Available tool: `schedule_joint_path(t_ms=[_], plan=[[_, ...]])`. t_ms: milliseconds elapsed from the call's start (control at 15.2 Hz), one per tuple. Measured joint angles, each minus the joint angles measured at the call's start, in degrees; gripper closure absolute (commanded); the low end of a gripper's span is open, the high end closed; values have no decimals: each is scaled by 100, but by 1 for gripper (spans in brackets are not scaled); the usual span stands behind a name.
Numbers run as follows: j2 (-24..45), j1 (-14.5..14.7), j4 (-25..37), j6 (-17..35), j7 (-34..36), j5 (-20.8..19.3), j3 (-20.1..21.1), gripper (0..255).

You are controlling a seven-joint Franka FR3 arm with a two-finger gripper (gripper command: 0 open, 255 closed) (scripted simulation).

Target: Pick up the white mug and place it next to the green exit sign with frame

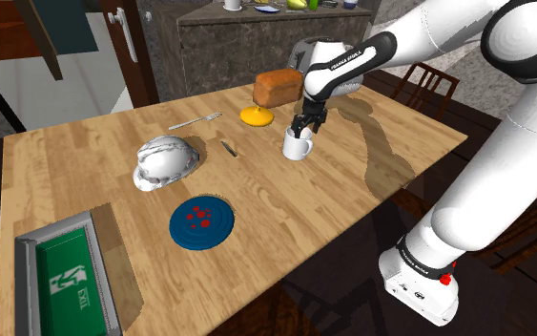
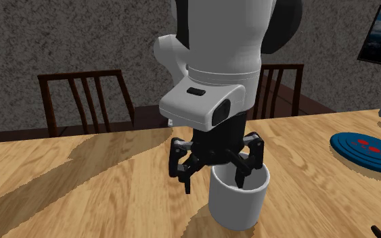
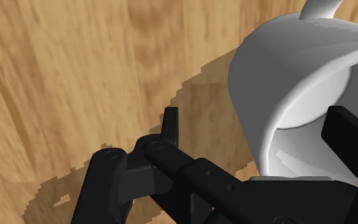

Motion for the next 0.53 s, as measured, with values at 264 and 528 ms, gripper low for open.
schedule_joint_path(t_ms=[264, 528], plan=[[35, -2, -1, 39, -7, 5, -1, 0], [36, -2, -1, 41, -7, 5, -1, 255]])
